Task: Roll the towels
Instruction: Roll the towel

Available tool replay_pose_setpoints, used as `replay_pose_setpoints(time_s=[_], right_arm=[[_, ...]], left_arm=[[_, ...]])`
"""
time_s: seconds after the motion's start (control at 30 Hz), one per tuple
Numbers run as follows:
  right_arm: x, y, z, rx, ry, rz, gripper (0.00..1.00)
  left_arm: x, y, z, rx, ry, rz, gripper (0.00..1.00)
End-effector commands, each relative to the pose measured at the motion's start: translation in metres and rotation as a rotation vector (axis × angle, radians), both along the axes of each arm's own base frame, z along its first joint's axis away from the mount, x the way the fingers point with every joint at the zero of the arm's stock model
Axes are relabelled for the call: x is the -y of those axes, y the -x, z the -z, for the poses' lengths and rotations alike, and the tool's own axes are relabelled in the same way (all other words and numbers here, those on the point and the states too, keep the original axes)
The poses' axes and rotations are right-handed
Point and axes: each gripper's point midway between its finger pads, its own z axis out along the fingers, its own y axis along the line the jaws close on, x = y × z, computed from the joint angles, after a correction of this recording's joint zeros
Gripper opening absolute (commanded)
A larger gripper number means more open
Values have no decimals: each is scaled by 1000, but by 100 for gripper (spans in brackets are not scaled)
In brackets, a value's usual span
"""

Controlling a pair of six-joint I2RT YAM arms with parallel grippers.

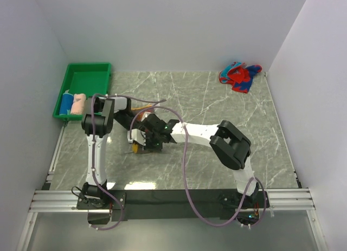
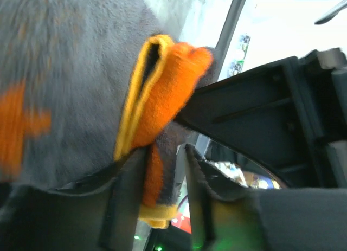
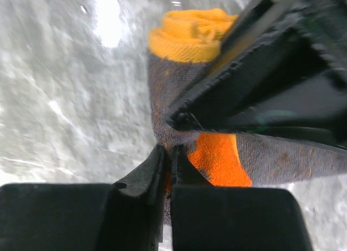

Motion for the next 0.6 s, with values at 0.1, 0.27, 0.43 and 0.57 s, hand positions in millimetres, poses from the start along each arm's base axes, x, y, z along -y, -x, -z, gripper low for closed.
replay_pose_setpoints(time_s=[0.1,0.27,0.43,0.57], right_arm=[[2,39,-6,-330,48,42,0],[1,49,-7,-575,71,139,0],[-5,49,-7,-738,69,214,0],[-10,49,3,-854,88,238,0]], left_arm=[[-42,-60,-7,442,23,-13,48],[-80,-100,-56,590,30,-208,52],[-122,-112,-93,663,48,-396,53],[-143,-101,-111,740,32,-480,54]])
